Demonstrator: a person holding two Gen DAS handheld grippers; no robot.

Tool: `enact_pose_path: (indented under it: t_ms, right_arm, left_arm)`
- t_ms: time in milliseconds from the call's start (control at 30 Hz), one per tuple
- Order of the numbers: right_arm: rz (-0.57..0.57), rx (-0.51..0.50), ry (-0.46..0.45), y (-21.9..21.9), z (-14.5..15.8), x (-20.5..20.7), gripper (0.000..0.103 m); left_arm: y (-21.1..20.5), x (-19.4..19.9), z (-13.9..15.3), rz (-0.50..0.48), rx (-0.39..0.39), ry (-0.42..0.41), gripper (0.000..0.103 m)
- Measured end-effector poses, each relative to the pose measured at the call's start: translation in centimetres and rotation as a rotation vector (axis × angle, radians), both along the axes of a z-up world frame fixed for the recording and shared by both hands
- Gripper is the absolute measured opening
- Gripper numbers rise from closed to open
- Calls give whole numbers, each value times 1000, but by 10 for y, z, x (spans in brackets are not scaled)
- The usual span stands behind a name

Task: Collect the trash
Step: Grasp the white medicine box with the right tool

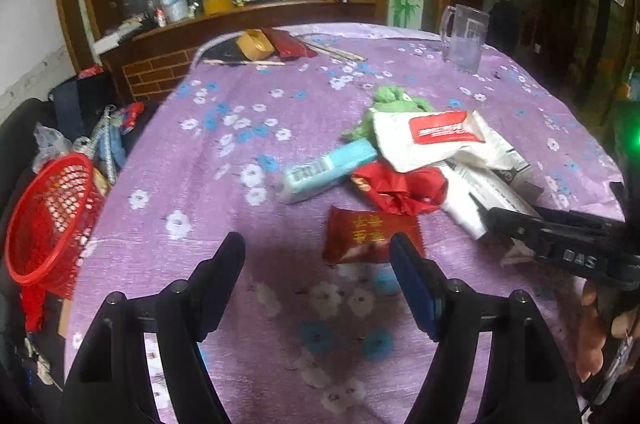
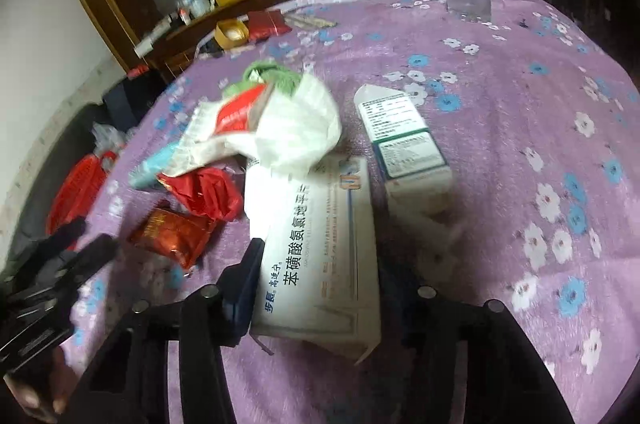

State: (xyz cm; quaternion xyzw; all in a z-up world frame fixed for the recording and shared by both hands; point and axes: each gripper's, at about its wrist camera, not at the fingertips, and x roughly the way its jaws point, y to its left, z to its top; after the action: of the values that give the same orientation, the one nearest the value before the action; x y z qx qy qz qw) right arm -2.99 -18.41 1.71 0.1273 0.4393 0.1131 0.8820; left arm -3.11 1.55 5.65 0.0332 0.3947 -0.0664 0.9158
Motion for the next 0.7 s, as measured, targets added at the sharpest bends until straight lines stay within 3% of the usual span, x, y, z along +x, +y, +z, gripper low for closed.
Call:
enact_pose_path:
  t_ms: [233, 333, 433, 567, 700]
  right_arm:
    - [-2, 78, -33, -16, 11, -28, 55]
    - [-4, 84, -49, -19, 14, -37, 55]
    - [-10, 103, -53, -24, 14, -41, 55]
    - [-35, 122, -58, -34, 14, -45, 55]
    - [-51, 135, -70, -41, 16, -51, 55]
  left_arm:
    - [-7, 34, -13, -29, -55, 68, 76]
    - [-13, 44, -23, -102, -103, 139, 76]
    - [-25, 37, -29, -173, -99, 161, 76]
    - [-49, 11, -28, -300, -74, 138, 76]
    - [-52, -11, -9, -375, -77, 62, 76]
